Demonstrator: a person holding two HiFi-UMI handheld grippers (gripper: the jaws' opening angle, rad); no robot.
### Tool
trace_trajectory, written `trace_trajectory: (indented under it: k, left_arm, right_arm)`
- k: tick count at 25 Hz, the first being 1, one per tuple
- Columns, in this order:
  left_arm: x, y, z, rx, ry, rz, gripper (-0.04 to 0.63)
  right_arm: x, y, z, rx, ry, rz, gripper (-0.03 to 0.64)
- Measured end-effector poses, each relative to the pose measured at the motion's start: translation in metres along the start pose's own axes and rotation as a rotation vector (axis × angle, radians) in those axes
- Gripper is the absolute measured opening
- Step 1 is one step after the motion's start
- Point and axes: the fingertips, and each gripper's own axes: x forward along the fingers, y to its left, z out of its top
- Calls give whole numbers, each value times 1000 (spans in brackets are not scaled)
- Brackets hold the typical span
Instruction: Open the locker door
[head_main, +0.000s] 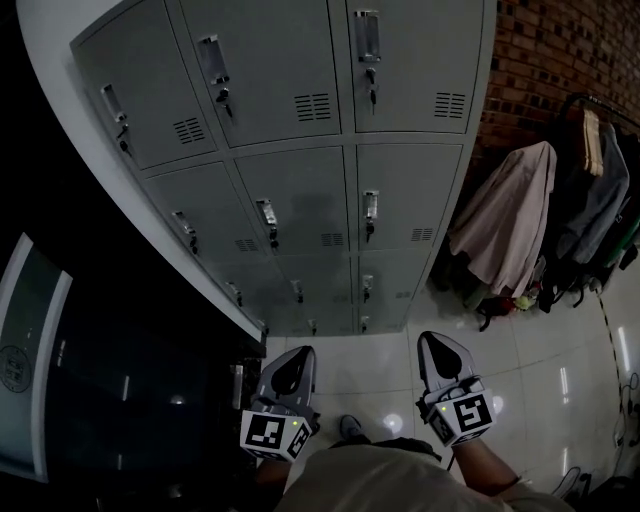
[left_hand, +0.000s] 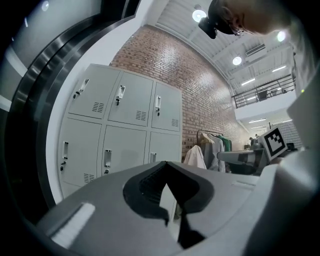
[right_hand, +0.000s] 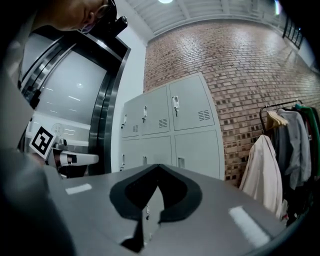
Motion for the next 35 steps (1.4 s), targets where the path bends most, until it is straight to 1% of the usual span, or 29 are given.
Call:
trace_trajectory:
  k: [3, 4, 6, 7, 10, 13, 15, 17, 20, 23, 28, 31, 35]
  left_arm:
    - [14, 18, -10, -1, 11, -8, 55]
    - [18, 23, -13, -1, 15, -8, 55]
    - [25, 30, -17, -4, 18, -2, 55]
    - [29, 33, -19, -6, 17, 2, 55]
    - [47, 38, -26, -8, 15, 6, 55]
    - [61, 35, -26, -6, 0, -2, 55]
    - [64, 35, -22, -12, -21, -4, 55]
    - [66, 40, -20, -16, -34, 4, 55]
    - [73, 43, -26, -19, -16, 11, 55]
    - [78, 36, -34, -18, -5, -5, 55]
    - [74, 40, -42, -32, 20, 12, 55]
    - [71, 44, -40, -26, 24, 21, 55]
    - [62, 51, -45, -29, 33, 39, 55]
  right_arm:
    - [24, -3, -8, 7, 6, -8, 2]
    - [30, -3, -9, 8, -9, -6, 2]
    - [42, -2, -3, 4, -77, 4, 2]
    - [47, -2, -3, 5, -83, 7, 2]
    - [61, -9, -15, 10, -40, 11, 2]
    - [75, -20, -20, 4, -50, 22, 11]
    - [87, -28, -27, -2, -38, 38, 11]
    - [107, -40, -42, -23, -42, 54, 41]
    - [142, -60, -73, -13, 10, 72, 71]
    - [179, -76, -98, 4, 61, 94, 137]
    - [244, -97, -131, -3, 129, 80, 143]
    - [286, -109, -142, 3, 152, 66, 165]
    - [334, -123, -158, -5, 186, 47, 178]
